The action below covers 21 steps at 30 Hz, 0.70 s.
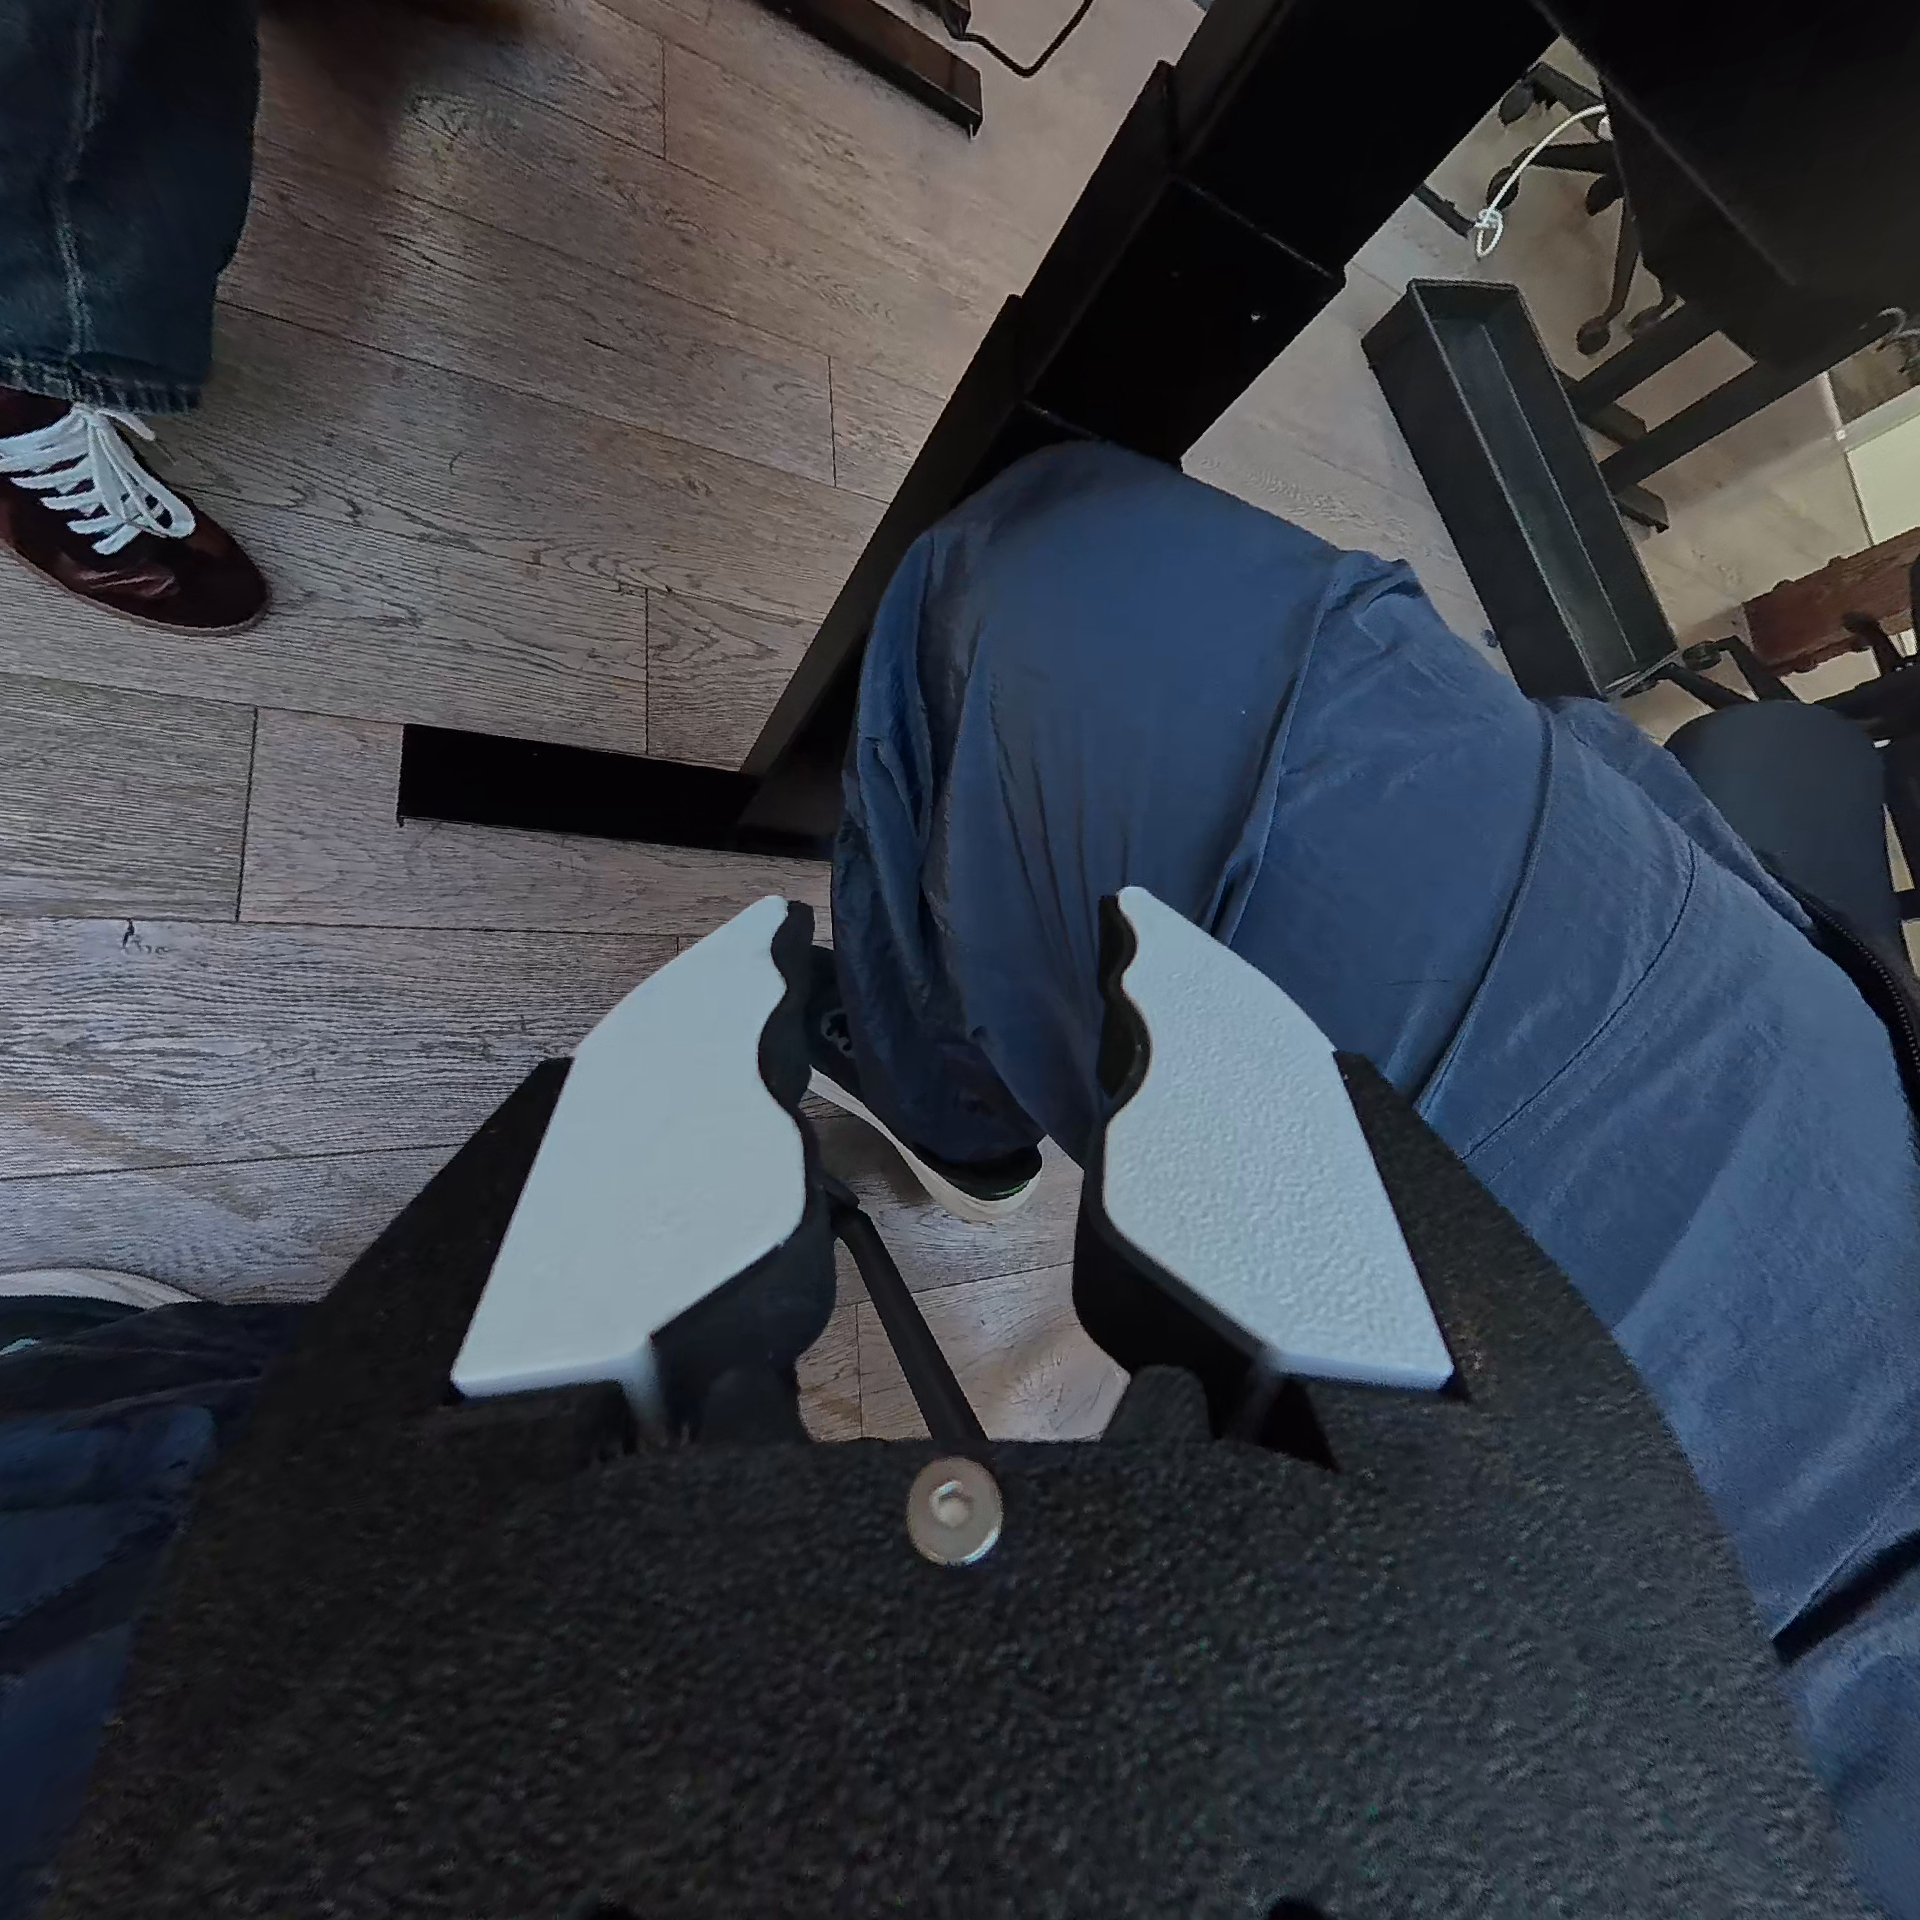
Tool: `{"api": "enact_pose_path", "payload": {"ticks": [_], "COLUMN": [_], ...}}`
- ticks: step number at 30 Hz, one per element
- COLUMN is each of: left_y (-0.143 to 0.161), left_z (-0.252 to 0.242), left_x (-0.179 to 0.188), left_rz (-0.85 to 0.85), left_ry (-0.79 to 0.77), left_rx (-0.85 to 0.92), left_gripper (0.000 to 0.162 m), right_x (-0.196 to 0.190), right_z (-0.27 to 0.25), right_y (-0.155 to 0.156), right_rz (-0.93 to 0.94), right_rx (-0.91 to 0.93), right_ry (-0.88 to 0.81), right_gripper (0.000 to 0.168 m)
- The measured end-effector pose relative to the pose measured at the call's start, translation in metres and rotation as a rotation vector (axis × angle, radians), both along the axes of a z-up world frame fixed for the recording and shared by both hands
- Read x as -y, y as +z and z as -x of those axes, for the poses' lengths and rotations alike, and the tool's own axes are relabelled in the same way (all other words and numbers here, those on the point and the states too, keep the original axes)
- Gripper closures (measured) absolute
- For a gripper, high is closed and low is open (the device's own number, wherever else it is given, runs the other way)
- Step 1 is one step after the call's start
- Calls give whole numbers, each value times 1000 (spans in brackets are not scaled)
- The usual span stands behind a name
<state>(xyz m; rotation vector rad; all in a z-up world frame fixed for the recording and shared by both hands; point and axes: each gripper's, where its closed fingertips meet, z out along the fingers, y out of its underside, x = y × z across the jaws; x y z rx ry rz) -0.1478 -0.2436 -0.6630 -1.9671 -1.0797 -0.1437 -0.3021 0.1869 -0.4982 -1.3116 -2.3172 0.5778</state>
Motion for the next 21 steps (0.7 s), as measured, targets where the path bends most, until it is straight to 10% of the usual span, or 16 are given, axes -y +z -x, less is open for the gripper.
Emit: {"api": "enact_pose_path", "payload": {"ticks": [12, 21], "left_y": [3, 6], "left_z": [1, 1], "left_x": [-3, 7], "left_rz": [-8, -22], "left_ry": [-6, 23], "left_rx": [-9, -8], "left_gripper": [108, 109], "right_x": [75, 76], "right_z": [34, 56], "right_y": [69, 58], "right_rz": [107, 47], "right_rx": [-154, -161], "right_ry": [125, 72], "right_gripper": [168, 167]}}
